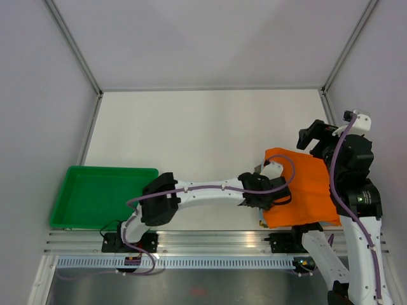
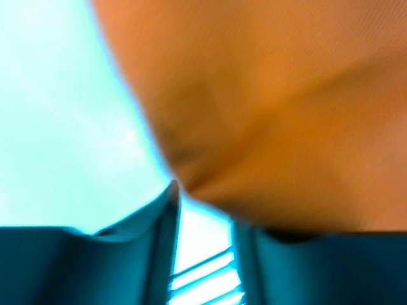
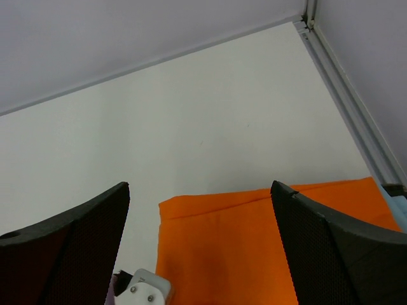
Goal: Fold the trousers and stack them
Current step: Neatly place the folded trousers to the corner
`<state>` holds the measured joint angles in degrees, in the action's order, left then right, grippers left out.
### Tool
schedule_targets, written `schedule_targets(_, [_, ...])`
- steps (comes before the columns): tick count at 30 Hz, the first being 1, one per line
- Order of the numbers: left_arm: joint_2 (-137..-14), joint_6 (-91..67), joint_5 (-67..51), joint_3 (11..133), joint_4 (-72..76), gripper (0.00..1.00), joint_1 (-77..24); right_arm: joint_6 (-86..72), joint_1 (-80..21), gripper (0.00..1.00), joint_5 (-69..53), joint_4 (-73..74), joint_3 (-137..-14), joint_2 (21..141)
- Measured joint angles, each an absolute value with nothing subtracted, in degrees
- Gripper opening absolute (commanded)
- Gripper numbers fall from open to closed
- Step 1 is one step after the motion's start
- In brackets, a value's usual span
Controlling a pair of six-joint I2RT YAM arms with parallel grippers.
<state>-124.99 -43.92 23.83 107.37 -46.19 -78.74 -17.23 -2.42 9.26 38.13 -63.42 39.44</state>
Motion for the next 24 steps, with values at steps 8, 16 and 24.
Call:
schedule_targets(8, [-99.07,-43.88,22.44,84.86,-39.68,0.82,-70.7,-17.17,-2.42,0.98,-1.26,34.81,-63.99,43.33])
schedule_targets(16, [-75.75,-35.18,16.73,73.03,-32.77,1.0,-42.52,-17.72,-2.48,0.98,-4.99,28.86,-64.05,44.64])
schedule_targets(24, [-54.7,-26.52,14.33,66.65,-30.98,1.0,-37.63,-17.8,-2.48,0.98,-5.74,28.01,-61.49,40.82])
